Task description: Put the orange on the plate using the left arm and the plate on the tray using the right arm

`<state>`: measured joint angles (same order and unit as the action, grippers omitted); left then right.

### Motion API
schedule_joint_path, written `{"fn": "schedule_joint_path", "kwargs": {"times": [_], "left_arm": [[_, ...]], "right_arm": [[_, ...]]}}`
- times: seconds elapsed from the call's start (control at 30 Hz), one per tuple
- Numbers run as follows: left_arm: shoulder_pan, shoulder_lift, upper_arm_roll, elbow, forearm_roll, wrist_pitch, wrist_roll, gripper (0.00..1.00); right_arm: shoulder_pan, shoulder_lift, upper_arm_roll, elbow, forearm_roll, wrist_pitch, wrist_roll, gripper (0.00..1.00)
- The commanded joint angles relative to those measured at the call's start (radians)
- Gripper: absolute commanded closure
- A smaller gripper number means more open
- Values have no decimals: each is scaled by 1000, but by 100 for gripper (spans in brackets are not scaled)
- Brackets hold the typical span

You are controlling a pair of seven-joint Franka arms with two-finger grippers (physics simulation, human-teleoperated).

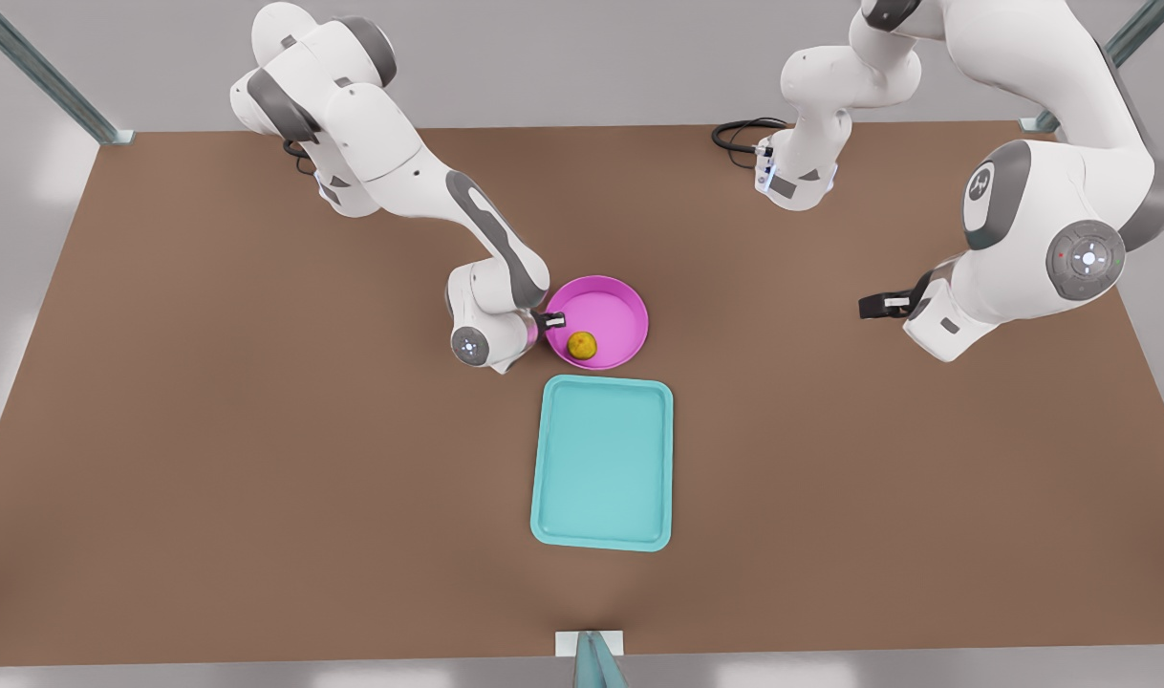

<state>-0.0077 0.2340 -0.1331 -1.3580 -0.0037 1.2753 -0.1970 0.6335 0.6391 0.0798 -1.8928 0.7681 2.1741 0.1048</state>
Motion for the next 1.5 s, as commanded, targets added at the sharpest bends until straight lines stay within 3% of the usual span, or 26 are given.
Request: {"fn": "schedule_joint_path", "kwargs": {"times": [0.0,0.03,0.3,0.57,0.8,0.97,1.0,1.03,1.2,1.23,1.27,1.3,1.33,1.4,1.47], "left_arm": [[0,-2,0,0,1,-1,31,0],[0,-4,0,0,1,-2,31,0],[0,-4,0,0,1,-2,31,0],[0,-2,0,0,7,-1,33,0],[0,-2,0,0,8,-1,31,0],[0,-4,0,0,8,-1,30,0],[0,-5,0,0,8,-4,27,0],[-2,-7,0,0,8,-4,27,0],[0,-4,0,0,8,-2,27,0],[0,-4,0,0,8,-1,28,0],[0,-4,0,0,8,-1,27,0],[0,-4,0,0,7,-1,27,0],[0,-4,0,0,8,-1,27,0],[0,-4,0,0,8,-1,27,0],[0,-5,1,0,8,-2,27,0]], "right_arm": [[0,-1,1,3,-1,-3,30,74],[0,-1,0,9,-1,-11,30,79],[-5,-47,9,17,5,-25,30,79],[-95,-61,-54,234,40,-69,38,79],[-172,249,-60,632,60,-53,41,79],[-159,291,-60,656,60,-33,41,79],[-156,291,-60,656,60,-34,39,15],[-138,289,-60,656,60,-33,33,0],[-144,274,-61,656,51,-36,24,0],[-178,170,-121,635,-29,-85,-25,0],[-271,73,-149,612,-350,-313,-135,0],[-347,-15,-147,609,-803,-500,-302,0],[-389,-156,-143,575,-983,-608,-392,0],[-498,-403,-140,477,-1014,-649,-404,0],[-506,-536,-140,455,-980,-766,-410,0]]}}
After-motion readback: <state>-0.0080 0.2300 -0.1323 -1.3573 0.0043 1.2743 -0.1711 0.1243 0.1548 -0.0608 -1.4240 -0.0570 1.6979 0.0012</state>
